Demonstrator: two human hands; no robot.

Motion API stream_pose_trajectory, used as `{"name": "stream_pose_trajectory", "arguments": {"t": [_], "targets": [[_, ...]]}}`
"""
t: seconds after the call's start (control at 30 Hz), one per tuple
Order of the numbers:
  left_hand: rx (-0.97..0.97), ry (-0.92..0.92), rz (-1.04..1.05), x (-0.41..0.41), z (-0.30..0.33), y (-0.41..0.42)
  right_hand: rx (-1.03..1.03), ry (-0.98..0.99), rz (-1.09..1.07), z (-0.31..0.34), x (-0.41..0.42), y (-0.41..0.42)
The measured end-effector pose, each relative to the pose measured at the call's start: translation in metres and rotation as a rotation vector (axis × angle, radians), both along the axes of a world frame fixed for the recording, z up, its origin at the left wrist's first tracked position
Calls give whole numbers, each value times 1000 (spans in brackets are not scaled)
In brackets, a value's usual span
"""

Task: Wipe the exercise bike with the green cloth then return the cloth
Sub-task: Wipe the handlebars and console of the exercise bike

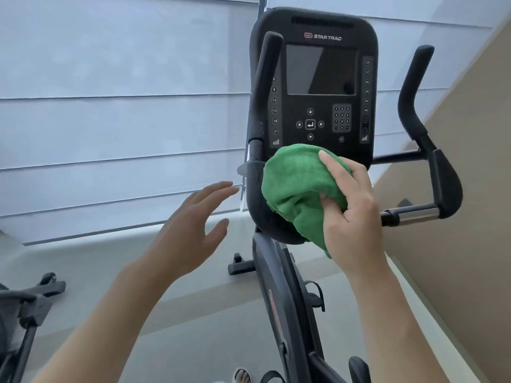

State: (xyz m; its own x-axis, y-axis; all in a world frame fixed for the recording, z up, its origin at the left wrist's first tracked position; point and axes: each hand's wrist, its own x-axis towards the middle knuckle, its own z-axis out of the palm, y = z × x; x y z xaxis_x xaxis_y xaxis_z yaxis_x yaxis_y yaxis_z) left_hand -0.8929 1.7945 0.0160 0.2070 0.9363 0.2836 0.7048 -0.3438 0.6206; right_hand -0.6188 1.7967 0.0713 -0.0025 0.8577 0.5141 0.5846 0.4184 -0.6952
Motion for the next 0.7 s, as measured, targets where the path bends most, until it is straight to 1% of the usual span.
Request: {"name": "stream_pose_trajectory", "arguments": {"t": [0.07,0.13,0.17,0.23,0.3,0.33,0.43,0.53,0.7], "targets": [[10,-11,-7,0,3,14,-8,-6,-4,-1,-13,18],[24,-28,-27,-2,5,26,-63,-57,5,-6,-30,29],[33,-40,-38,-4,6,32,-110,-112,8,-12,-41,33],[60,-75,-55,-10,5,45,-187,-289,-13,-28,-62,34],[80,-117,-70,-17,3,61,-174,-460,-76,-46,-78,32],[82,-135,-82,-21,2,70,-148,-501,-116,-53,-83,31],[56,-156,-160,-30,1,93,-130,-530,-222,-65,-94,26],[84,-150,-301,-38,3,109,-151,-545,-301,-68,-107,18],[113,-116,-520,-44,0,134,-165,-452,-437,-64,-125,19]]}}
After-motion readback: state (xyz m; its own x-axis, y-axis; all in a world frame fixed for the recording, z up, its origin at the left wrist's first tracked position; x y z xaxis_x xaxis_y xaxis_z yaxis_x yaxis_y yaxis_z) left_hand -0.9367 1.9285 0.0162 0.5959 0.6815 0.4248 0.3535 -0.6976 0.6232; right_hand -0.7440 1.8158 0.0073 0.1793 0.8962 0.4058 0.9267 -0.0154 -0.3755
